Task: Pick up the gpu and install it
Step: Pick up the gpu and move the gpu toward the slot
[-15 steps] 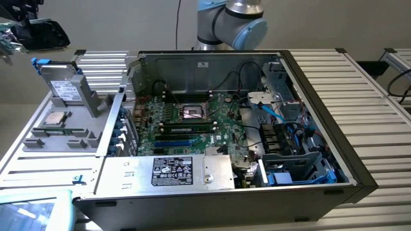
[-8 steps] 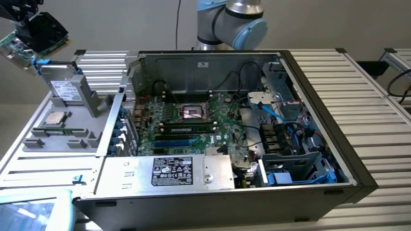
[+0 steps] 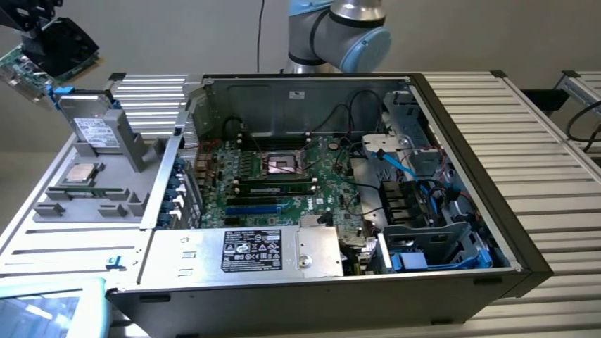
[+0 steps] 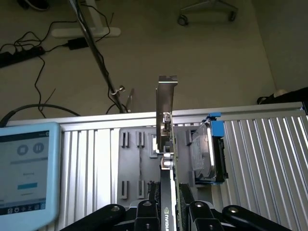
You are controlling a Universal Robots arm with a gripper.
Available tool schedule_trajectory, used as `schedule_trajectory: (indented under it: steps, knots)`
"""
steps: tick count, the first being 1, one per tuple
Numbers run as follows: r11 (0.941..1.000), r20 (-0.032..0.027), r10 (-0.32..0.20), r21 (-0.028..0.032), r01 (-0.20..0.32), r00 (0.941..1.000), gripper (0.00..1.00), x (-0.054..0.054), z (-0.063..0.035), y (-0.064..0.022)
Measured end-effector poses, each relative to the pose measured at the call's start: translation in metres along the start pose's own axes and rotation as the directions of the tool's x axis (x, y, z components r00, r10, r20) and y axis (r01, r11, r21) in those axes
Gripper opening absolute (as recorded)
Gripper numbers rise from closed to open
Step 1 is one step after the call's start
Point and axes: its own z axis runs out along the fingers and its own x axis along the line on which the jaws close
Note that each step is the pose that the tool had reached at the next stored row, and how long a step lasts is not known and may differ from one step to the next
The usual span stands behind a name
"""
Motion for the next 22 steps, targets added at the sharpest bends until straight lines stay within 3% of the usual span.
schedule_trajectory:
  steps: [2,3,18,19,22]
  knots:
    - [0.9999,-0.0012,0.001,-0.0124,-0.001,1.0000,0.29,-0.0001,-0.0002,-0.0002]
    - [0.9999,-0.0013,0.001,-0.0156,-0.001,1.0000,0.29,-0.0001,-0.0001,-0.0002]
    - [0.9998,-0.0017,0.001,-0.0211,-0.001,1.0000,0.27,-0.0001,-0.0001,-0.0003]
    - [0.9997,-0.0022,0.001,-0.0256,-0.001,1.0000,0.27,0.0000,-0.0001,-0.0003]
    - [0.9987,-0.0043,0.003,-0.0501,-0.003,1.0000,0.27,0.0000,-0.0001,-0.0004]
